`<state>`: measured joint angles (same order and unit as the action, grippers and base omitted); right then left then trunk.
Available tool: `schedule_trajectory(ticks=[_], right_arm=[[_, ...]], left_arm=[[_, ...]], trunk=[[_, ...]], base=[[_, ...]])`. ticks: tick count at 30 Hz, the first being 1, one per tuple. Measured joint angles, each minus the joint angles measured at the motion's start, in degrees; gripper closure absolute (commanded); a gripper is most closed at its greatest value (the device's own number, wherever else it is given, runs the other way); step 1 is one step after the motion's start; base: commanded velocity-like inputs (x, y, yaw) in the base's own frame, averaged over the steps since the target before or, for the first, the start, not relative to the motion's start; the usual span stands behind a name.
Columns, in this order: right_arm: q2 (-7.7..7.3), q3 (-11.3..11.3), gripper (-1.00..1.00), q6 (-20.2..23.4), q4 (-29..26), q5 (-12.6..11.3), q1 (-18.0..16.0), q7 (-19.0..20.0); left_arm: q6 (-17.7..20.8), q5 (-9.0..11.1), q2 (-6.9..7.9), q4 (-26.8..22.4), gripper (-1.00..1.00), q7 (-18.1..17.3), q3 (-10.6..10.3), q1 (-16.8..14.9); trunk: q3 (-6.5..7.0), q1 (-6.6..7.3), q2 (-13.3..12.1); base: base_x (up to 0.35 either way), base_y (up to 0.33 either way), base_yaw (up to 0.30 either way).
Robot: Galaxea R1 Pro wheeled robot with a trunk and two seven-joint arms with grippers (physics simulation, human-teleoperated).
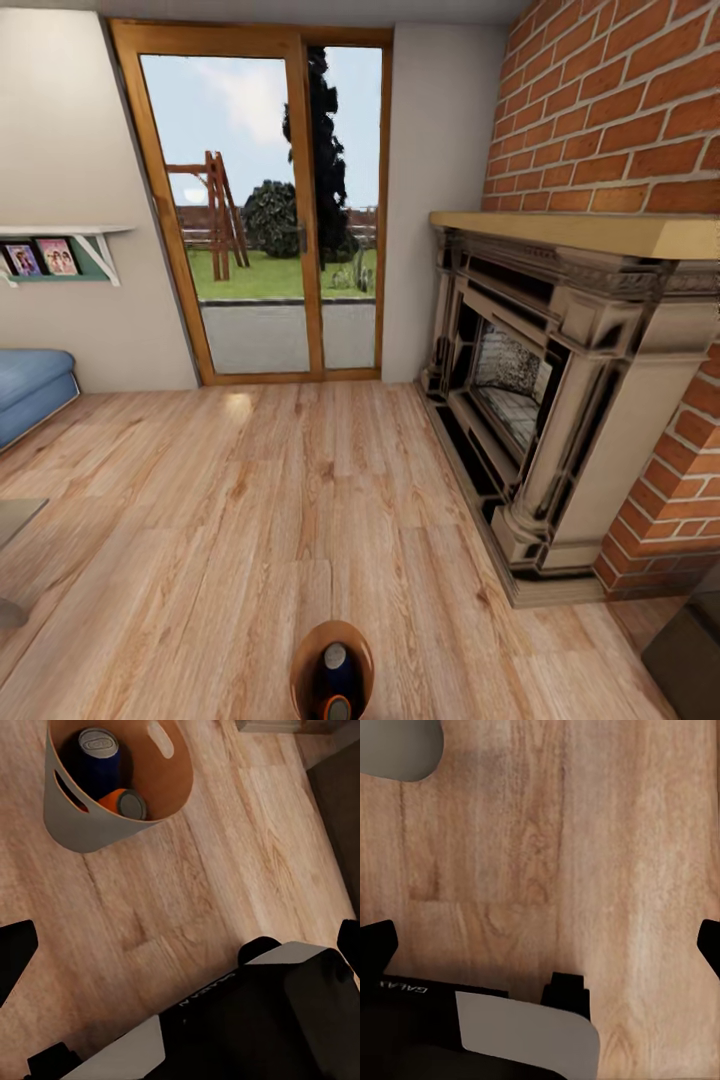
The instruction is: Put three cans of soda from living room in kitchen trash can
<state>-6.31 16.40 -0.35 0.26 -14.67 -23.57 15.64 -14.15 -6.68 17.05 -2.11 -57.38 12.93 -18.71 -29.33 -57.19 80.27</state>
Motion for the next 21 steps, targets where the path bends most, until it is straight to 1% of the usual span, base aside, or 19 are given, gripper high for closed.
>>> schedule_trajectory(ticks=[3,5,6,10,15,19,20,21], right_arm=[[-0.10,0.0,-1.00,0.0,0.1,-0.6,0.8,0.0],[-0.13,0.0,-1.00,0.0,0.2,-0.8,1.3,0.0],[-0.14,0.1,-1.00,-0.1,0.2,-0.9,1.8,0.0],[-0.05,0.1,-1.00,-0.2,0.3,-1.1,2.7,-0.2],[0.06,0.2,-1.00,-0.3,0.5,-1.1,3.2,-1.2],[0.10,0.1,-1.00,-0.3,0.6,-1.1,3.3,-3.8],[0.12,0.1,-1.00,-0.3,0.6,-1.1,3.4,-6.1],[0.13,0.1,-1.00,-0.3,0.6,-1.1,3.4,-7.6]], left_arm=[[0.0,0.0,-0.10,0.0,-1.00,1.8,0.0,0.0],[0.1,0.0,-0.43,0.0,-1.00,3.5,0.0,0.0],[0.1,0.0,-0.84,0.1,-1.00,5.5,0.0,0.0],[0.2,0.0,-1.73,0.1,-1.00,10.0,0.0,0.0],[0.3,0.0,-2.22,0.1,-1.00,16.2,0.0,0.0],[0.3,0.0,-2.36,0.1,-1.00,20.9,0.0,0.0],[0.4,0.0,-2.40,0.1,-1.00,22.3,0.0,0.0],[0.3,0.0,-2.41,0.1,-1.00,22.8,0.0,0.0]], trunk=[[0.28,0.00,0.0],[0.47,0.00,0.0],[0.57,0.00,0.0],[0.88,0.00,0.0],[1.03,0.00,0.0],[1.08,0.00,0.0],[1.08,0.00,0.0],[1.09,0.00,0.0]], base=[[0.000,0.000,0.000],[0.000,0.000,0.000],[0.000,0.000,0.000],[0.000,0.000,0.000],[0.000,0.000,0.000],[0.000,0.000,0.000],[0.000,0.000,0.000],[0.000,0.000,0.000]])
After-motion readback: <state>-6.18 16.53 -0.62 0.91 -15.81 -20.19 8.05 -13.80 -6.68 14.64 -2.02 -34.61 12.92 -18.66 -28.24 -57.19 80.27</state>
